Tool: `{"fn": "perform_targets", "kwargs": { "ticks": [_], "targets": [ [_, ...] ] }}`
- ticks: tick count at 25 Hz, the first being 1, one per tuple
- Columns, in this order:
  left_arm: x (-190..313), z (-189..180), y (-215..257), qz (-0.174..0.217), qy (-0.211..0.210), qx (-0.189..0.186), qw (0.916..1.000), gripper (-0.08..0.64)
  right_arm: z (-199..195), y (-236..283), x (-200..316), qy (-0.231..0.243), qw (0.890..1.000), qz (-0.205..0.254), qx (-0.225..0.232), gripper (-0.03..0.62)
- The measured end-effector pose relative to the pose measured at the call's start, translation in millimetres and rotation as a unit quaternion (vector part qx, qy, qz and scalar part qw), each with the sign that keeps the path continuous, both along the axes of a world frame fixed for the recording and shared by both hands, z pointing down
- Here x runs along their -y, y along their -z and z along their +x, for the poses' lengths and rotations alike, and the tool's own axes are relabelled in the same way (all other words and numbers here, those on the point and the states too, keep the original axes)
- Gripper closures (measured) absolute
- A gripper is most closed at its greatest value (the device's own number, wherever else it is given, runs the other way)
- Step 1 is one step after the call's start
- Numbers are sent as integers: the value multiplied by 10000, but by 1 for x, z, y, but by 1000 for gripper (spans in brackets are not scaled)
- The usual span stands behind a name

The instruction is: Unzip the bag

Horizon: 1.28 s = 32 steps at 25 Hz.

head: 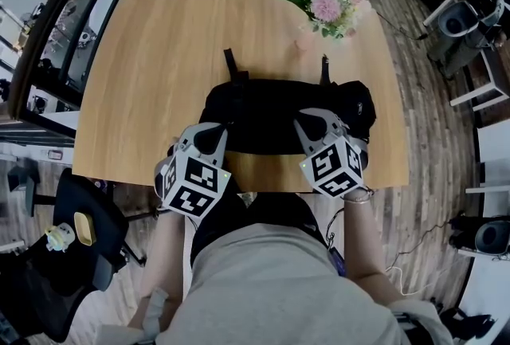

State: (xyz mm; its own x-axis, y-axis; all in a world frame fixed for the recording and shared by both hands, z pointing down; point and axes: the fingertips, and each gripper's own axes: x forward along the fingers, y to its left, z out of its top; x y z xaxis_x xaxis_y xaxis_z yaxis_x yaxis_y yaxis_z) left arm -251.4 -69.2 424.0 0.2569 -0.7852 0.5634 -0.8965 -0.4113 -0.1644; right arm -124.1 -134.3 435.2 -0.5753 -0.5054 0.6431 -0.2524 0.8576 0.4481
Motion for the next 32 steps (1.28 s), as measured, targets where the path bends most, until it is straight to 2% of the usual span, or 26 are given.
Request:
{"fn": "perform_targets", "kwargs": {
  "ticks": [6,19,26,30,32],
  "targets": [
    [-6,-8,-2,-21,104,66,9999,541,2,-2,0,6,10000,-32,-20,563],
    [-7,-16,-6,34,276,-155,9995,538,1,-3,-4,-53,9999,-80,118,547],
    [-9,-21,-8,134,630,-469,9968,530,7,-2,-8,-340,9986,-121,376,494],
    [-7,-25,1,315,788,-864,9926,445,10,3,-13,-502,9965,-253,613,466],
    [-4,-24,9,449,836,-1110,9893,440,11,7,-15,-559,9954,-313,718,453]
  ]
}}
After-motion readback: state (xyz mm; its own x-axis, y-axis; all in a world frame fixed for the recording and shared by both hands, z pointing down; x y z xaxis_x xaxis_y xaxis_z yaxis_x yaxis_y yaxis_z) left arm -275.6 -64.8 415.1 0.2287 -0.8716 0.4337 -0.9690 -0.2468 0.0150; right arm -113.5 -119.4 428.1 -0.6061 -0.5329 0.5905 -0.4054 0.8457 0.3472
